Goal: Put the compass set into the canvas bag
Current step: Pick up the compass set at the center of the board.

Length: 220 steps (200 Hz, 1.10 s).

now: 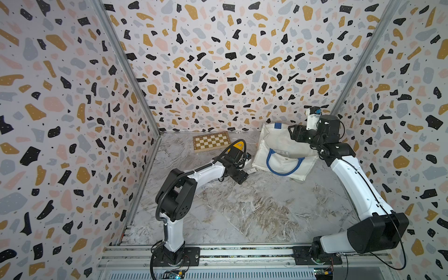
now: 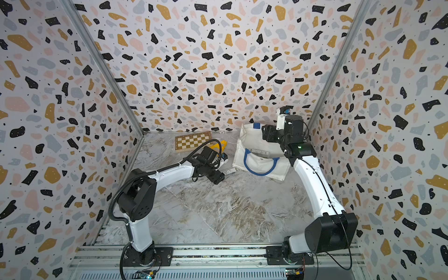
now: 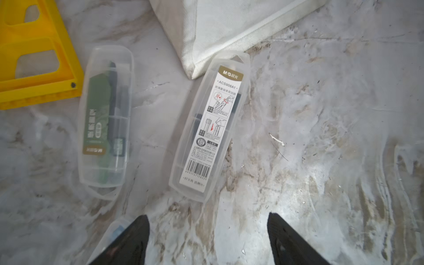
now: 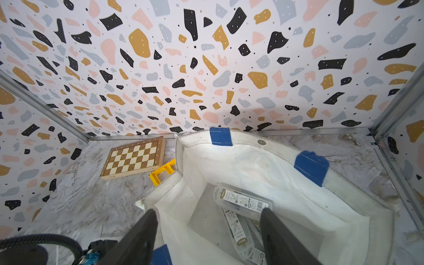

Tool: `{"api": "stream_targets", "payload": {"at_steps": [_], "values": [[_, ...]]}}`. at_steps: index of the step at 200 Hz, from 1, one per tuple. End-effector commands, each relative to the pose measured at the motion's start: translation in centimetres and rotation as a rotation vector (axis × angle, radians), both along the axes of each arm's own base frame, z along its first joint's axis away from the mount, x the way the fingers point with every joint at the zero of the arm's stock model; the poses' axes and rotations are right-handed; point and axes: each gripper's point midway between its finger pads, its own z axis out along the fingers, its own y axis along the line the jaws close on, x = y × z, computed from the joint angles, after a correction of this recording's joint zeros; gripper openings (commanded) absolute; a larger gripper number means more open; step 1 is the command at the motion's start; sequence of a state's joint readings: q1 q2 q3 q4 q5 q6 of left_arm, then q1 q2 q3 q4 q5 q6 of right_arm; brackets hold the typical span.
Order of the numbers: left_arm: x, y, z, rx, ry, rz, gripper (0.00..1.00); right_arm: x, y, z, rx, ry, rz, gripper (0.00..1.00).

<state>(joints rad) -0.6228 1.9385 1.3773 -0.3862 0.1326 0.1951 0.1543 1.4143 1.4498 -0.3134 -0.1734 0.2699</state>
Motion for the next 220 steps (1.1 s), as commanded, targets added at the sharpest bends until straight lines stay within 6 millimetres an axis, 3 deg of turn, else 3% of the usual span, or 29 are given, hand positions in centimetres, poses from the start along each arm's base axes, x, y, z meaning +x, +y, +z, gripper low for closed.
{"api": "stream_targets", "payload": {"at_steps": [1, 91, 154, 220], "values": [[0.1, -0.2, -0.9, 0.044, 0.024, -0.089, 0.81, -0.5, 0.3, 0.9, 0.014, -0.030, 0.026, 0.73], [3.5, -0.8, -3.2, 0.112, 0.026, -0.133, 0.82, -0.6, 1.2, 0.4, 0.039, -0.019, 0.072, 0.73], [3.5, -1.0, -4.8, 0.123, 0.095, -0.171, 0.74, -0.7, 1.6, 0.2, 0.040, -0.020, 0.081, 0.74], [3.5, -1.3, -5.0, 0.116, 0.114, -0.181, 0.62, -0.8, 1.7, 0.2, 0.039, -0.021, 0.083, 0.74]]}}
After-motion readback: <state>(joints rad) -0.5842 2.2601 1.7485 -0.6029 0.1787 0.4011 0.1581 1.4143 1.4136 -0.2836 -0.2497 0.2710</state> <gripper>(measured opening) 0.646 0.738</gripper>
